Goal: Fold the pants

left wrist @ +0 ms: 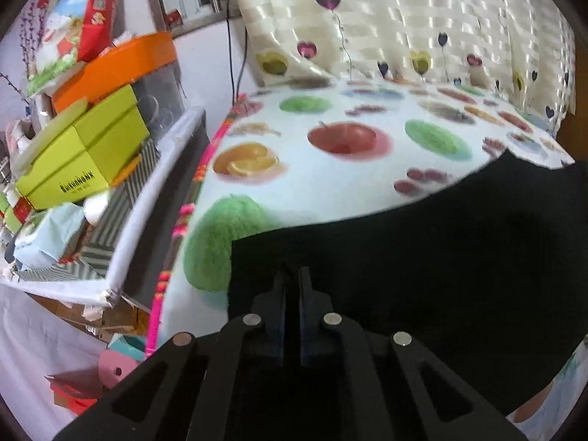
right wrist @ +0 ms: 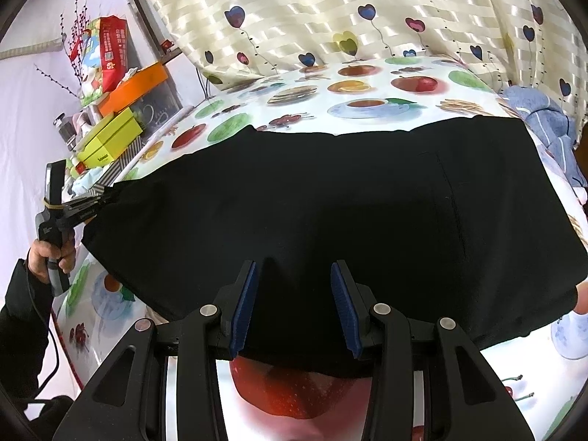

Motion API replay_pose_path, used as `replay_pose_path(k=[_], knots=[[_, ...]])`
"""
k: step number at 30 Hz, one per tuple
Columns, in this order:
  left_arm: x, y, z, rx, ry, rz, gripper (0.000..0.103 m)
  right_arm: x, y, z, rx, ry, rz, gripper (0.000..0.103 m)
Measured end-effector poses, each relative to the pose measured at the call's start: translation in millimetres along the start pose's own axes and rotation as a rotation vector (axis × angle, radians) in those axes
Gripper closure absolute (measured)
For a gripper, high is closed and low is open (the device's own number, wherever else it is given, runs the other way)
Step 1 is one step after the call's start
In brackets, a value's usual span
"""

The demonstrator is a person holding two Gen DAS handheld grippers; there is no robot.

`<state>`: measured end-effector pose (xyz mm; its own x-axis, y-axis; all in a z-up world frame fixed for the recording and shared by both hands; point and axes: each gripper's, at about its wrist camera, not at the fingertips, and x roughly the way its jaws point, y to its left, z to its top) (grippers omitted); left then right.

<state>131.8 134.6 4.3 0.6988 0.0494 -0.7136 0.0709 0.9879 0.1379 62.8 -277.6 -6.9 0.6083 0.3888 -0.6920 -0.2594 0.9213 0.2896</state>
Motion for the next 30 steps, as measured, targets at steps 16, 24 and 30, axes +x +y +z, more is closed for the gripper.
replay_pose_path(k=[16, 24, 30], knots=[[1.6, 47.9, -3.2, -0.192, -0.017, 0.143, 0.092, -3.5, -6.9, -0.6, 0.018, -0.015, -0.020, 0.060], [-29.7, 71.4, -26.1, -0.290, -0.037, 0.003, 0.069, -3.5, -7.3, -0.2, 0.024, -0.019, -0.018, 0.060], [-13.4, 36.4, -14.8, -0.149, 0.010, -0.088, 0.065, -5.5, -3.3, -1.7, 0.016, -0.017, -0.020, 0.060]])
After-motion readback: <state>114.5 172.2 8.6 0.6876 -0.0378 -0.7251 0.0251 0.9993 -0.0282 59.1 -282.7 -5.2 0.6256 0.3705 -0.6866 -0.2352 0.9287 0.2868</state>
